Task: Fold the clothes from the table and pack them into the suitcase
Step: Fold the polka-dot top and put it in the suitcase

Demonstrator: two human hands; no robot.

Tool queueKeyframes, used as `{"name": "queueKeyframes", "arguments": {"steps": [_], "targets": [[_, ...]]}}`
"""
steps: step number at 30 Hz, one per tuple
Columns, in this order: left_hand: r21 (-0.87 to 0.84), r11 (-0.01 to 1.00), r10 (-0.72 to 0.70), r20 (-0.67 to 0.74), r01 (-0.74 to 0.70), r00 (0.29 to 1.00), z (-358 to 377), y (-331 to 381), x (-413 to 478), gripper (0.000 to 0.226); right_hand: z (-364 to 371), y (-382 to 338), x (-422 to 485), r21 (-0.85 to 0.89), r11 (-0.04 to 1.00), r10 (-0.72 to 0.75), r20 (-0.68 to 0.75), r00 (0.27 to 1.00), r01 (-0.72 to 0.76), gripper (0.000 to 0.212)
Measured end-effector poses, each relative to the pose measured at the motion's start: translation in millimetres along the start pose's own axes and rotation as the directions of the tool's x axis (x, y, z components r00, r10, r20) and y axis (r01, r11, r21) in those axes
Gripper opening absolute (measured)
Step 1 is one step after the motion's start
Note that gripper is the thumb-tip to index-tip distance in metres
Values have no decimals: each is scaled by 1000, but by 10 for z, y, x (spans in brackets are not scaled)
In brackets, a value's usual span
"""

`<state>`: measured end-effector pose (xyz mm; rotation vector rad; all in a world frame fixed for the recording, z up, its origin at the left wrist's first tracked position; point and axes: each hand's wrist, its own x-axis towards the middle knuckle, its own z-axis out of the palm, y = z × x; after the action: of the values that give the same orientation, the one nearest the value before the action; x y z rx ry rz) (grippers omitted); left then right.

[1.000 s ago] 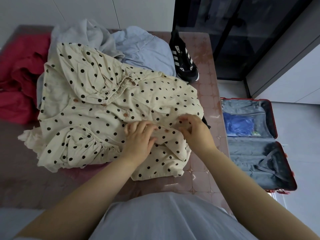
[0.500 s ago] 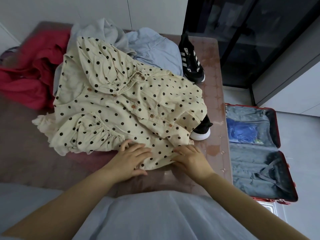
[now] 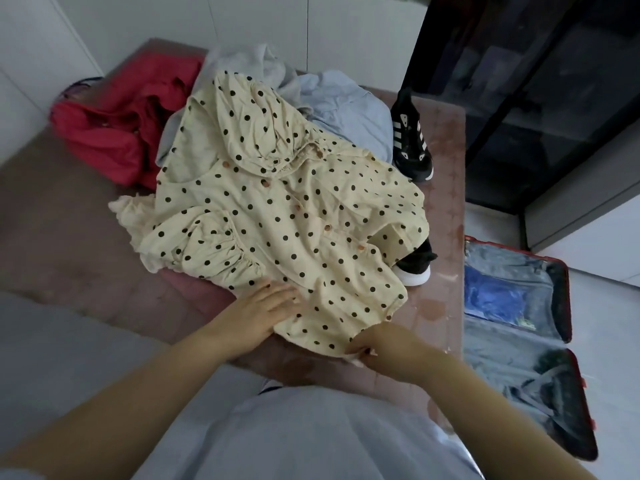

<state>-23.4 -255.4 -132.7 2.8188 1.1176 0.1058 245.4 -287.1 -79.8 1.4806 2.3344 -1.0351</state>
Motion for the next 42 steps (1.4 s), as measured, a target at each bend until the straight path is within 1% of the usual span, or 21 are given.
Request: {"name": "queueKeyframes", "arguments": {"steps": [2,3,5,6,8,10,11,13,15,17,19,21,23,26,28,30,31,33,35,39,42], "targets": [[50,993,-96,-111,102,989,-48,-24,-94,57,33,11,7,109,993,-25,-119,993,38,30],[64,984,-159,-141,169,977,-70,-50,-140,54,24,12,0,180,979,-46,-239,970,91,26],[71,968,-228,-150,241,962,-104,-91,-215,60,-39,4,-17,320,929,-15,-471,882,186,21],[56,971,-224,-148,234,963,-109,-88,-228,65,-96,-12,-20,354,912,22,-548,836,208,20],[-52,979,-203,-148,198,968,-176,18,-170,73,-240,-93,-3,299,913,-17,-653,757,278,18],[-239,957,-213,-182,166,960,-350,229,12,74,-362,-209,53,162,925,-141,-693,707,343,19],[-335,931,-226,-211,147,951,-463,339,138,71,-401,-266,95,117,929,-179,-690,702,352,20],[-480,865,-284,-237,142,929,-650,508,396,61,-437,-359,180,123,928,-174,-692,701,352,19],[-595,771,-377,-137,228,916,-810,582,609,55,-473,-396,233,187,920,-110,-721,684,345,14],[-566,741,-445,-12,361,895,-883,564,749,55,-551,-331,249,286,897,-16,-741,671,338,13],[-527,744,-452,57,411,890,-899,516,815,50,-677,-141,266,413,872,146,-732,665,263,13],[-536,746,-433,63,396,899,-886,480,856,38,-836,169,305,488,867,324,-706,630,101,17],[-550,735,-454,35,396,890,-854,455,875,25,-1000,498,371,545,835,477,-649,593,-75,34],[-622,659,-527,20,423,850,-845,412,901,22,-1238,787,481,644,702,671,-453,587,-305,56],[-664,616,-557,14,424,831,-852,371,918,15,-1345,858,588,707,599,736,-300,607,-377,63],[-696,576,-585,16,429,811,-830,312,934,5,-1421,910,701,787,491,754,-169,635,-374,65],[-705,558,-599,22,438,800,-821,291,936,3,-1432,924,746,809,460,752,-136,645,-366,64],[-715,532,-620,37,454,784,-815,268,942,1,-1424,955,824,830,431,747,-108,656,-354,61],[-724,505,-643,48,470,765,-802,249,937,4,-1417,981,887,866,403,734,-112,670,-297,54],[-745,446,-688,68,495,722,-713,182,894,12,-1470,980,917,854,462,690,-175,702,-240,40],[-736,448,-695,72,508,716,-666,153,835,14,-1509,958,920,861,484,692,-269,670,-155,38]]}}
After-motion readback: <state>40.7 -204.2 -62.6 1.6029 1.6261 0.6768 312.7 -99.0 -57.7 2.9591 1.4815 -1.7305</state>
